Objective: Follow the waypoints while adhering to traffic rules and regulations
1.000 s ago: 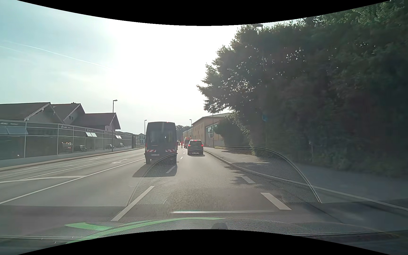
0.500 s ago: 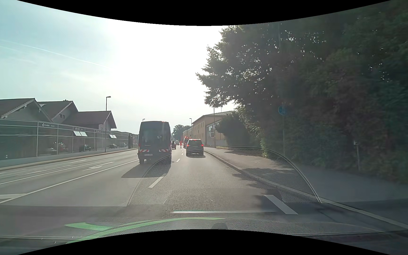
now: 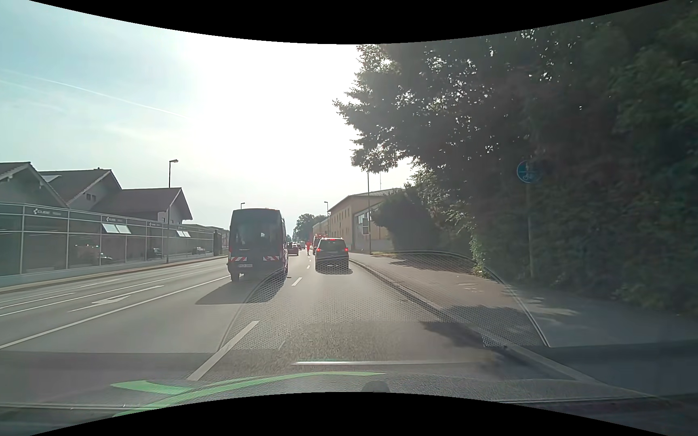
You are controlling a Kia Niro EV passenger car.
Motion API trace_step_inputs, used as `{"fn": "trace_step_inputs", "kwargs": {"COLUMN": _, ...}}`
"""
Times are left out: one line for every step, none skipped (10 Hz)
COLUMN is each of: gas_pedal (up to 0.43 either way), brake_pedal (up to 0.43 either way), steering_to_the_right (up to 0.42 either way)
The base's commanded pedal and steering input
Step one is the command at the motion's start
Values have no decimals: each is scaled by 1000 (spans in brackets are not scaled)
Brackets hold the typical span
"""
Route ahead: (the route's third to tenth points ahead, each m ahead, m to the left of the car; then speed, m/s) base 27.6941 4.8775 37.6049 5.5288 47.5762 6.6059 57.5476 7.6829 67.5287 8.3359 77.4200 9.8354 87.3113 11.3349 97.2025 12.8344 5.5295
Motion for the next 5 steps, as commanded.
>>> {"fn": "trace_step_inputs", "kwargs": {"gas_pedal": 0, "brake_pedal": 213, "steering_to_the_right": -7}}
{"fn": "trace_step_inputs", "kwargs": {"gas_pedal": 0, "brake_pedal": 213, "steering_to_the_right": -8}}
{"fn": "trace_step_inputs", "kwargs": {"gas_pedal": 0, "brake_pedal": 213, "steering_to_the_right": -8}}
{"fn": "trace_step_inputs", "kwargs": {"gas_pedal": 0, "brake_pedal": 201, "steering_to_the_right": -8}}
{"fn": "trace_step_inputs", "kwargs": {"gas_pedal": 0, "brake_pedal": 201, "steering_to_the_right": -8}}
